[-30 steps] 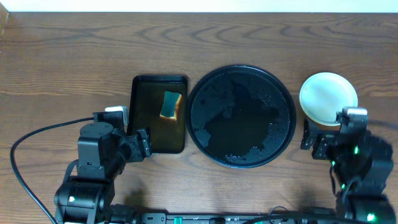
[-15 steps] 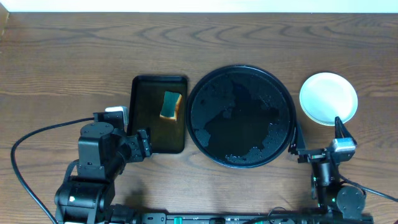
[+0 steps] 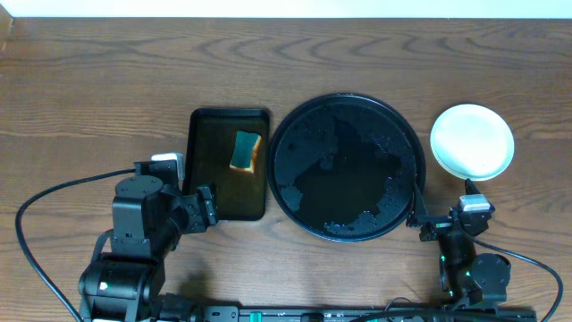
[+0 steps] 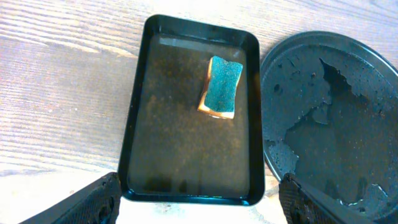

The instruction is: Clean dirty plates on tray and stack at the side

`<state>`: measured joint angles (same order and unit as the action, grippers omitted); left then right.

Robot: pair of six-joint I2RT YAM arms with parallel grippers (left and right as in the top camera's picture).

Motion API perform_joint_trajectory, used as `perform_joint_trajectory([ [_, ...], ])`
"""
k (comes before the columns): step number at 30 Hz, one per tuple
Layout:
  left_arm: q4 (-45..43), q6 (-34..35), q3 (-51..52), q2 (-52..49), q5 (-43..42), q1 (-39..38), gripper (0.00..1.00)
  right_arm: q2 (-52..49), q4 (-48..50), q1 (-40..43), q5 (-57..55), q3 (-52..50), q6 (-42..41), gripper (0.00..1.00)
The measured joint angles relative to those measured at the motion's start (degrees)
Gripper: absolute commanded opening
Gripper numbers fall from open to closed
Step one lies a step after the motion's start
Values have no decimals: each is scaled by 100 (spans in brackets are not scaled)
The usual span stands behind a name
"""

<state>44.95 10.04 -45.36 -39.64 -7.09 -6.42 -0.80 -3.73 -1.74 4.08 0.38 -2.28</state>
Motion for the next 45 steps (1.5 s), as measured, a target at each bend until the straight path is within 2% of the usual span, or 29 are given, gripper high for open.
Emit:
perform_joint_trajectory([
  [33,24,-2,0,70,9,0,82,0,2,0,0,0,0,99],
  [38,-87,-2,214,590,109,105,82,2,0,0,0,0,0,99],
  [45,-1084,0,1438,1749,129,522,82,2,2,0,4,0,0,99],
])
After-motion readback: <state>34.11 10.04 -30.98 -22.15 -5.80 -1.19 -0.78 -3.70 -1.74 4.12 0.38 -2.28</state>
